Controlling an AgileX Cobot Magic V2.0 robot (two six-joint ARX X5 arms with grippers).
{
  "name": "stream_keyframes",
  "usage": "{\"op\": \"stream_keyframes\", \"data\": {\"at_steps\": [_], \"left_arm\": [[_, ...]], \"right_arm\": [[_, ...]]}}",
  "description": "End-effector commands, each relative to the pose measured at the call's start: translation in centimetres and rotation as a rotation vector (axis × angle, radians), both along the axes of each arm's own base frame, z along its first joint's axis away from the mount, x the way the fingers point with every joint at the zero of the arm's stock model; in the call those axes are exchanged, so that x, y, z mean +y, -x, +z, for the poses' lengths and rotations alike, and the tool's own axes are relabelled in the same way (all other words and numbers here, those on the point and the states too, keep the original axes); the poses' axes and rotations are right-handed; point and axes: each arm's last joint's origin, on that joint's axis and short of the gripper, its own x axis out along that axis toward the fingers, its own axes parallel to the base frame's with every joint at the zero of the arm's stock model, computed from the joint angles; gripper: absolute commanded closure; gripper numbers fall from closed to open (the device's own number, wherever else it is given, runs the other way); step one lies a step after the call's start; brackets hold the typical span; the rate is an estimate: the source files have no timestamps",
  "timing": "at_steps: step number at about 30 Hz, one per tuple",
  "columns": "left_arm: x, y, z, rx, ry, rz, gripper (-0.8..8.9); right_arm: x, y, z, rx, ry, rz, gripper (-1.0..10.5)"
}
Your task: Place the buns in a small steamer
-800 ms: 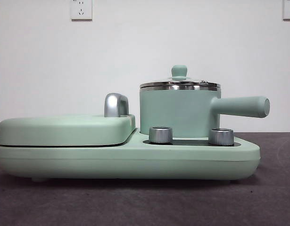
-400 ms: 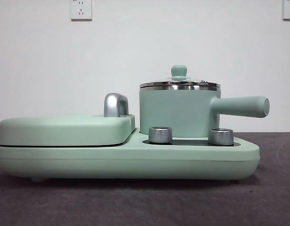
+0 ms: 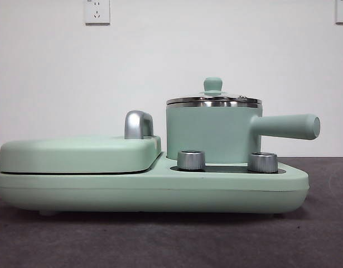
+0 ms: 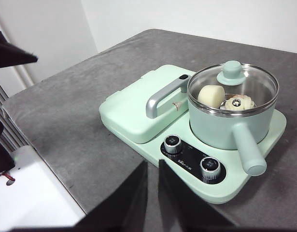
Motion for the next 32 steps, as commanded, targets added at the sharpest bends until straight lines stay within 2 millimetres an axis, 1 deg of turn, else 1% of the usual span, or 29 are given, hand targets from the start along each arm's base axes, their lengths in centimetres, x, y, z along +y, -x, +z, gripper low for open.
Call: {"op": "stream_keyframes", "data": {"at_steps": [1,3,6,8,10,12,14,20,24,32], "left_arm": [[0.4,-1.0,-1.8,-0.061,0.036,0.116,8.01],[1.0,-1.6,-3.7,-0.148,0.02,0.213,8.01],[1.8,-2.2,-6.8,-0.224,-0.031,0.321,8.01],[2.2,-2.6,-9.0,-0.243,-0.06,0.374,8.01],[2.6,-3.1,-11.1,-0.249,-0.075,0.468,8.01],[2.8,-3.4,-12.7,-0.243,-0.075,0.524,8.01],[2.9,-3.6,-14.0,-0.231,-0.082,0.538,8.01],[3.1,-4.0,-15.9,-0.183,-0.11,0.569,8.01],[3.2,-4.1,-16.4,-0.173,-0.129,0.612,8.01],[3.2,-4.2,-16.6,-0.204,-0.144,0.611,8.01]], "right_arm": [[0.0,0.0,0.3,-0.017,-0.004,0.003,9.1],[0.0,0.0,0.3,-0.017,-0.004,0.004,9.1],[0.0,0.0,0.3,-0.017,-0.005,0.006,9.1],[0.0,0.0,0.3,-0.017,-0.005,0.006,9.1],[0.0,0.0,0.3,-0.016,-0.005,0.007,9.1],[0.0,0.0,0.3,-0.016,-0.006,0.009,9.1],[0.0,0.0,0.3,-0.016,-0.006,0.008,9.1],[0.0,0.1,0.3,-0.016,-0.006,0.01,9.1],[0.0,0.1,0.3,-0.016,-0.006,0.01,9.1],[0.0,0.1,0.3,-0.016,-0.006,0.01,9.1]]}}
